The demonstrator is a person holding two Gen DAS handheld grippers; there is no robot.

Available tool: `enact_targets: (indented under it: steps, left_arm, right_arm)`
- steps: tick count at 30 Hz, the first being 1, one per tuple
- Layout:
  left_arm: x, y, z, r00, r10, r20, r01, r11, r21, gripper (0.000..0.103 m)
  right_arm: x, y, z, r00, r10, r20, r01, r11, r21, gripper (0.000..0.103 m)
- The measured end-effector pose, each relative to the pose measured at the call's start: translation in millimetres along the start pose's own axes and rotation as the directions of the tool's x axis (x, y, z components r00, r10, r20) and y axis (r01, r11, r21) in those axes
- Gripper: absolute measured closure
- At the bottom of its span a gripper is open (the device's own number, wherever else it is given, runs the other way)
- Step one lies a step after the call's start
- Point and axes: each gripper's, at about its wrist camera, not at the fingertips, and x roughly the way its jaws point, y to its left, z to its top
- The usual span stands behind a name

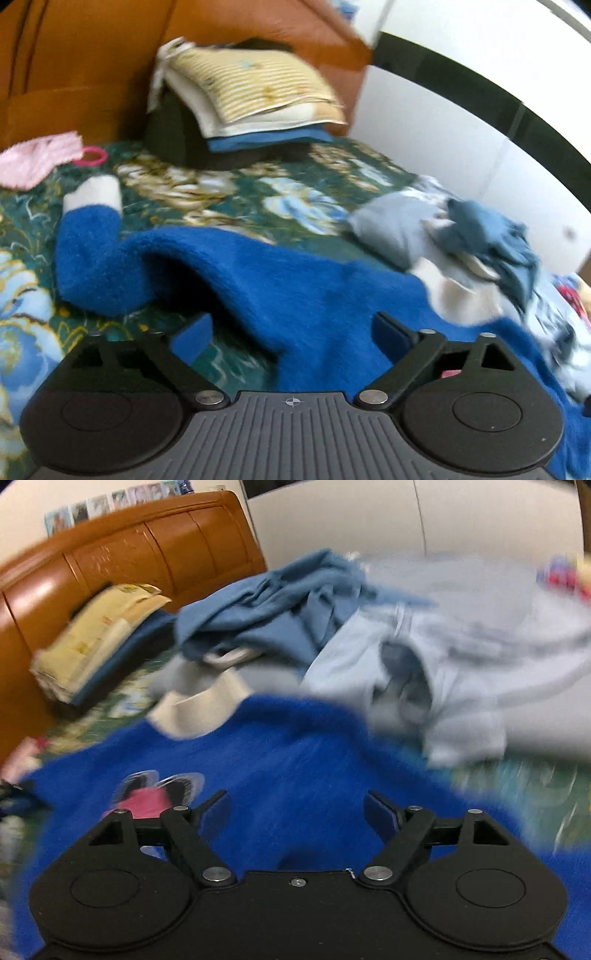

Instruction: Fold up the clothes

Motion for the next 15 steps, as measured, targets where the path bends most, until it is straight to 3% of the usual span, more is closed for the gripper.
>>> enact_targets:
  steps: [2, 5, 7, 14, 15]
  left_arm:
    - [-3.6, -8.1, -8.3, 1.000, 0.000, -0.025, 0.002, 0.998, 0.064, 0.005]
    - [-2.5, -17.0, -22.0, 0.997, 0.012, -0.080, 0.000, 0.989, 0.147, 0.006]
    - [5.0, -17.3, -29.5, 0.991, 0.014, -0.130, 0.007, 0.987, 0.163, 0.007]
    - [29.8, -8.3, -38.9, 0.968, 0.061, -0.244, -0.018, 0.984, 0.175, 0.012]
    - [30.2, -8.8, -39.6, 0.969, 0.063, -0.240, -0.019, 0.984, 0.179, 0.018]
  right_arm:
    - [-3.9, -3.7, -14.7, 0.998, 0.052, -0.036, -0.050, 0.997, 0.058, 0.025]
    - [2.4, -3.9, -27.6, 0.995, 0.077, -0.067, -0.071, 0.994, 0.077, 0.037]
    - [8.8, -3.9, -29.9, 0.994, 0.077, -0.074, -0.070, 0.993, 0.090, 0.046]
    - [30.8, -4.0, -38.0, 0.992, 0.078, -0.098, -0.065, 0.989, 0.136, 0.051]
    - [34.0, -4.0, -39.1, 0.992, 0.078, -0.101, -0.064, 0.988, 0.142, 0.060]
